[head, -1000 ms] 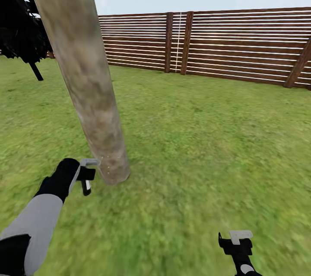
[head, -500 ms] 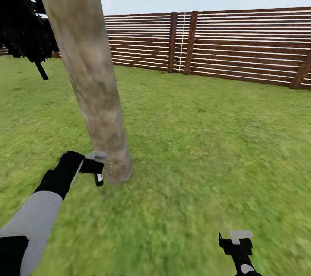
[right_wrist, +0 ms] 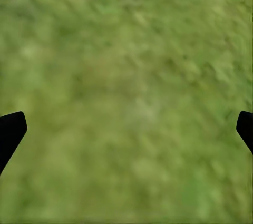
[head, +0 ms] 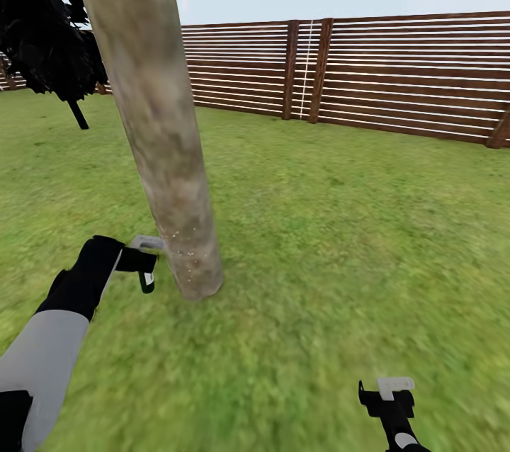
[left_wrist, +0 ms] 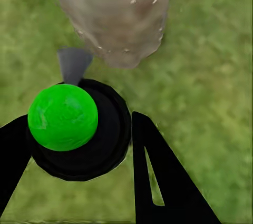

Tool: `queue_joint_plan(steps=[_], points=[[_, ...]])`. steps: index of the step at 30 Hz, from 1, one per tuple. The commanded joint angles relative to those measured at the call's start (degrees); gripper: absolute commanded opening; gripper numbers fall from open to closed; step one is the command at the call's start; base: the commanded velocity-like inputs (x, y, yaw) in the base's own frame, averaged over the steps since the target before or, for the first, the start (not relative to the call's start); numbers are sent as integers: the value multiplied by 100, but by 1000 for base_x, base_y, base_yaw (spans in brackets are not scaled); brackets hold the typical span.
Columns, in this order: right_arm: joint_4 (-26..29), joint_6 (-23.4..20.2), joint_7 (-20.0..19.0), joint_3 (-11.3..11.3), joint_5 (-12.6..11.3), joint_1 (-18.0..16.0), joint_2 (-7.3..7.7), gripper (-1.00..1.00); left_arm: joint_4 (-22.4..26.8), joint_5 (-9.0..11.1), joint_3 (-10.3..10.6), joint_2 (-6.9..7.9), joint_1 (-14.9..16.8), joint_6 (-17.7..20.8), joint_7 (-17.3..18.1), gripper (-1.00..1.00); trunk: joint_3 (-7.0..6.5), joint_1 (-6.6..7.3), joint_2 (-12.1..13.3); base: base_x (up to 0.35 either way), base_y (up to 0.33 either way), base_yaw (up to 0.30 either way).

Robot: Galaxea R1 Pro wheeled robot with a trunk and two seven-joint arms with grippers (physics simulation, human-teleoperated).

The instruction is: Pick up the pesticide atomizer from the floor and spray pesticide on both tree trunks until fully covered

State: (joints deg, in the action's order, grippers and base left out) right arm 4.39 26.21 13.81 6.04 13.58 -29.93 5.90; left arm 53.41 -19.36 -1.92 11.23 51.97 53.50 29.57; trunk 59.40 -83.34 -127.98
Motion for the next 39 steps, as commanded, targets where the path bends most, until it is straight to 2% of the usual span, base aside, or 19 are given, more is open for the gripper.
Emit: queue_joint_plan(steps=[1, 9, 11, 18, 24, 25, 27, 28, 31, 38, 39], points=[[-8, 21, 16, 47, 64, -4, -1, 100, 3, -15, -10, 16, -6, 17, 57, -100, 5, 1, -2, 65, -20, 0], [-9, 22, 8, 38, 66, -4, -7, 100, -52, -15, -19, 28, -27, -2, -54, -100, 5, 1, -2, 157, -169, 0], [-9, 21, 7, 38, 66, -4, -9, 100, -58, -13, -23, 28, -36, -5, -153, -100, 5, 1, -2, -88, -273, 0], [-9, 23, 7, 38, 66, -4, -10, 100, -67, -6, -26, 9, -38, -4, -175, -100, 5, 1, -2, -90, -274, 4], [-9, 21, 7, 38, 66, -4, -10, 100, -161, -15, -35, 25, -49, -10, -195, -100, 5, 1, -2, -2, -276, 226], [-9, 21, 7, 38, 66, -4, -10, 100, -214, -12, -36, 22, -131, -38, -307, -100, 5, 1, -2, 0, -276, 274], [-9, 22, 7, 38, 66, -4, -14, 100, -336, 43, -36, -32, -264, -80, -699, -100, 5, 1, -2, 0, -276, 275], [-9, 24, 6, 38, 66, -4, -16, 100, -377, 93, -36, -65, -287, -95, -762, -100, 5, 1, -2, 0, -276, 275], [-9, 22, 7, 38, 66, -4, -18, 100, -416, 204, -45, -179, -309, -142, -839, -100, 5, 1, -2, 2, -276, 276], [-9, 20, 7, 38, 67, -4, -11, 100, -367, 213, -69, -183, -310, -143, -856, -100, 5, 1, -2, 149, -242, 81], [-9, 22, 7, 38, 67, -4, -10, 100, -356, 213, -147, -185, -310, -145, -860, -100, 5, 1, -2, 237, -191, 1]])
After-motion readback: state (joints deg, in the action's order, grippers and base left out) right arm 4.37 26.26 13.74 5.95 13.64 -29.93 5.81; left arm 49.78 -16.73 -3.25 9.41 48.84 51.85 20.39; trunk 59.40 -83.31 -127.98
